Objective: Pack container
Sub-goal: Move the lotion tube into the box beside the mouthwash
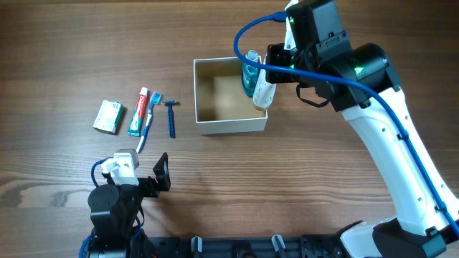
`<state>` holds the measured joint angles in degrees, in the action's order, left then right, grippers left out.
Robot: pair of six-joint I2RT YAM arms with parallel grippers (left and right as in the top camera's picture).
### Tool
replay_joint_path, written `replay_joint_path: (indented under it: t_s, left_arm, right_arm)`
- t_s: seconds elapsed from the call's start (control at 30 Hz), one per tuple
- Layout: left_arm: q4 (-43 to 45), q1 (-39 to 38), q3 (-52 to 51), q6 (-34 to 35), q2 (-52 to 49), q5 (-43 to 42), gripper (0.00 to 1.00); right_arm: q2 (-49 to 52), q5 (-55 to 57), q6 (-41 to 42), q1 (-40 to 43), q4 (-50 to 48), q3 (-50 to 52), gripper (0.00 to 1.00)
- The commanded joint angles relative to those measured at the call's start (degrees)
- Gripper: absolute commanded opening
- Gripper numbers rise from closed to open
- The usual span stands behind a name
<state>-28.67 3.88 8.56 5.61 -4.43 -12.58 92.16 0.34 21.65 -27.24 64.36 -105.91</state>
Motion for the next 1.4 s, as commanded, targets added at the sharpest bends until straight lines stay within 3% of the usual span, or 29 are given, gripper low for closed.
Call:
replay_joint_path:
  t_s: [0.0,0.33,0.4,0.43,0.47,0.97,1.37]
  left_arm:
    - [0.0,0.4,-0.4,-0.7,0.5,-1.5,1.00]
    - [0.0,0.4,-0.4,-0.7,0.5,-1.5,1.00]
    - [0.0,0.4,-0.4,-0.7,0.5,-1.5,1.00]
    - [0.0,0.4,-0.4,-0.7,0.5,-1.5,1.00]
    - [0.0,0.4,-0.4,-0.7,0.5,-1.5,1.00]
    - [0.0,0.4,-0.4,-0.7,0.5,-1.5,1.00]
    - [0.0,0.4,-0.4,-0.7,0.5,-1.5,1.00]
  right_arm:
    - [2.5,1.5,-0.5,-0.3,1.5,-0.5,0.04]
    - [7.6,3.3,-0.7,-0.3,3.7,-0.5,0.04]
    - [7.6,4.4,-0.7,-0.3,3.8,-0.5,0.15]
    - [7.6,4.6,-0.7,-0.3,3.9,-0.5,0.15]
    - [7.6,4.6,-0.7,-0.3,3.9,-0.5,0.04]
    - [4.8,6.1,-2.4,-0.3,3.9,-0.5,0.04]
    - [-0.4,6.3,-1.2,-5.8,2.1,-0.5,0.04]
